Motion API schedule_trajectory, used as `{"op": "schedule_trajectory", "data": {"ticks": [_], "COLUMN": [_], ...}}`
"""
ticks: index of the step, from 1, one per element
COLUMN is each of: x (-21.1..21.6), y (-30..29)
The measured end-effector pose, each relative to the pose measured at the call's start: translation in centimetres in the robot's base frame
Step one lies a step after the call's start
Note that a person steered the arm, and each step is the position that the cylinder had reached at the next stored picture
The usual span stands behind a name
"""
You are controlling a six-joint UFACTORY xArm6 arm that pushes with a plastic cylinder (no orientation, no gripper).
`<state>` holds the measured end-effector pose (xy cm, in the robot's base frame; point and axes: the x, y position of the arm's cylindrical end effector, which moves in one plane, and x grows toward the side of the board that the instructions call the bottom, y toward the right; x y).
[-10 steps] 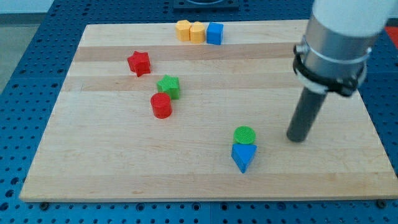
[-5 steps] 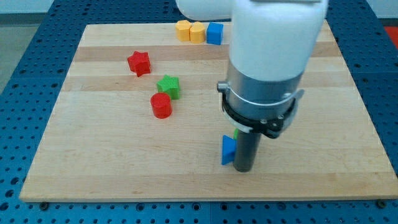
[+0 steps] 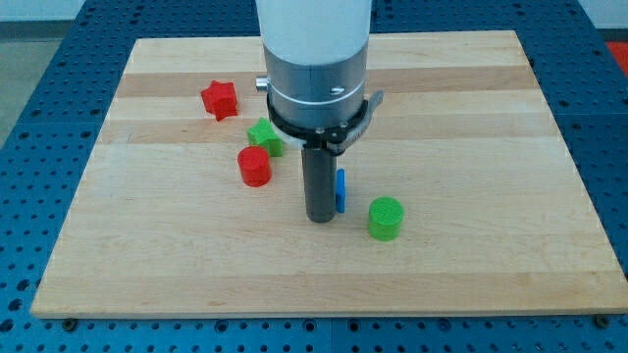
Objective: Move blue triangle to the center
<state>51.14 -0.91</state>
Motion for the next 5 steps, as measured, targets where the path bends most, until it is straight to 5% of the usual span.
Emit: {"op": "schedule_trajectory", "data": {"ticks": [5], "x": [-4.7], "y": [3.5]}}
